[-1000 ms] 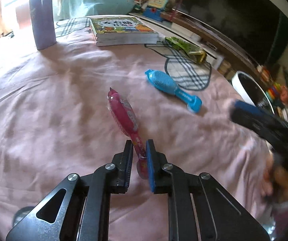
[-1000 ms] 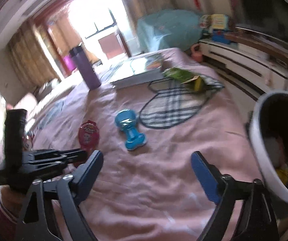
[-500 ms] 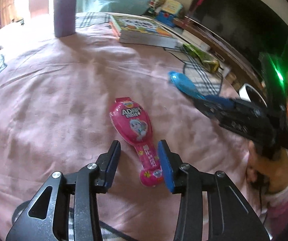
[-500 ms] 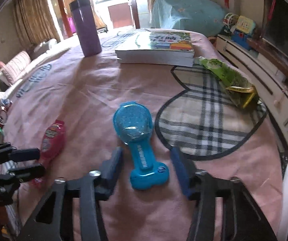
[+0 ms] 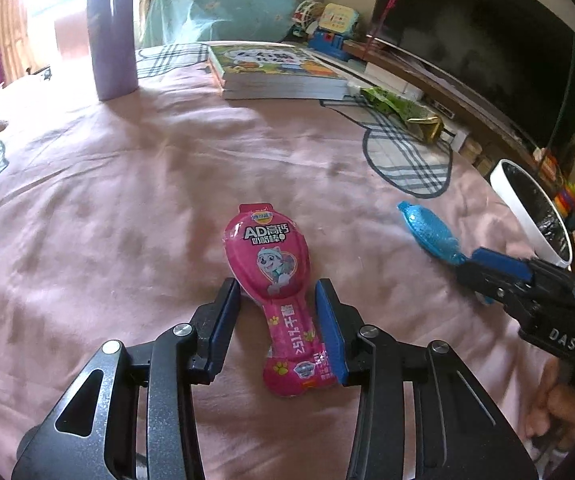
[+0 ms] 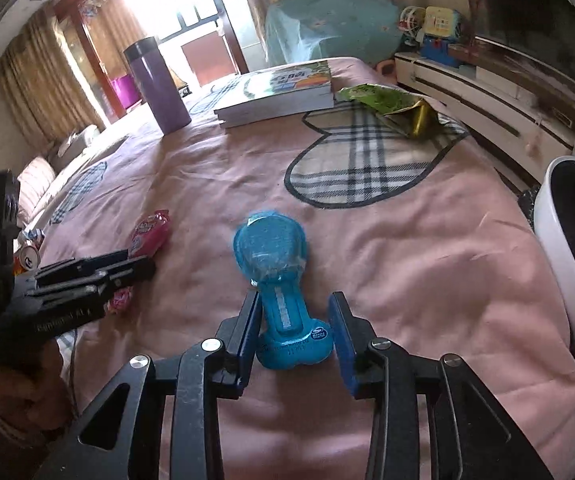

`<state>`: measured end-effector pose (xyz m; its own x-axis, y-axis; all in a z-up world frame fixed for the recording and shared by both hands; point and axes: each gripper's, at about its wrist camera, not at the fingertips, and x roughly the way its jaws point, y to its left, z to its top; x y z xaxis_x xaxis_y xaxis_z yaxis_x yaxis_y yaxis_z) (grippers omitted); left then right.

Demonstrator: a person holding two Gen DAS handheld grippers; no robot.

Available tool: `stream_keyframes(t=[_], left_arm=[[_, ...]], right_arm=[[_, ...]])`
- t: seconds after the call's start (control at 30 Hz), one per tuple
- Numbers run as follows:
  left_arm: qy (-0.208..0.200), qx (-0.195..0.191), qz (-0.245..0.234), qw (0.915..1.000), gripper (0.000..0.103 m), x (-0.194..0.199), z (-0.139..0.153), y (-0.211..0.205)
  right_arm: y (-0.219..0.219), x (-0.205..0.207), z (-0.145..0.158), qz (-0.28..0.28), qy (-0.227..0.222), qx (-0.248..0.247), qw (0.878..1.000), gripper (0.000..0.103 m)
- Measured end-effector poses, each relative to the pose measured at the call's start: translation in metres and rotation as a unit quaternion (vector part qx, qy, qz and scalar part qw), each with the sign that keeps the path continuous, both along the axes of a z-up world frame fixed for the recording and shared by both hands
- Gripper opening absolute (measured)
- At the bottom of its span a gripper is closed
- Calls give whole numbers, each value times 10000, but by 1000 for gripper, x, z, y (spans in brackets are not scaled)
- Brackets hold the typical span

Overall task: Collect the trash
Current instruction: 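Grasp the pink bottle with the left tool while the right tool grasps the blue toy, then carry the pink bottle and blue toy over the bin and open both tools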

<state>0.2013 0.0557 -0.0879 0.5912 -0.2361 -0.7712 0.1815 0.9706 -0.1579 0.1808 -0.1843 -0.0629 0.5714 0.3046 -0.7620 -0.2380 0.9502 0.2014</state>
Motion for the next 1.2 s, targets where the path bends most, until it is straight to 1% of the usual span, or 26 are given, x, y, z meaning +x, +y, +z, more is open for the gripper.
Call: stream_keyframes(t=[0.03,0.13,0.2,0.23,0.27,0.33,0.47,0.6,0.63,0.7,0.77,0.93,1.2], left_arm=[[-2,-43,-1,10000,35,0,0,1],[12,-217,-1,9998,26,0,1,6],[24,-287,-8,9996,26,-1,0,7],[17,-265,-15,9996,25,-2,1,6],[11,-206,-22,9998,25,-3,1,4],[-3,-117,-44,9999,25,-7,3,-2],[64,-258,-92,9996,24,-16,5,-13],[76,-368,-176,9991,22,-26,10,-31],[63,-366,-221,9991,20,-29,12,-38],[26,-331,-317,9989,20,-33,16,-53],[-14,-283,-416,9987,15,-37,19,-66],[-128,-118,-641,9978,15,-45,26,-98],[-217,-80,-905,9956,14,-52,39,-132]], right_arm=[[2,3,-1,-7,-20,-30,10000,46],[13,8,-4,84,-5,-229,9997,48],[18,7,-4,156,-24,-410,9990,48],[19,6,-5,204,-30,-456,9987,43],[20,5,-5,245,-31,-471,9986,32],[18,3,-5,271,-21,-469,9985,21],[4,-6,0,265,-41,-189,9995,21],[-18,-18,13,149,-165,155,9996,20],[-24,-21,16,110,-190,240,9995,20],[-36,-27,21,57,-227,395,9989,20],[-47,-34,24,-5,-254,475,9986,20],[-72,-49,28,-169,-290,683,9971,20],[-99,-67,37,-343,-456,887,9944,20]])
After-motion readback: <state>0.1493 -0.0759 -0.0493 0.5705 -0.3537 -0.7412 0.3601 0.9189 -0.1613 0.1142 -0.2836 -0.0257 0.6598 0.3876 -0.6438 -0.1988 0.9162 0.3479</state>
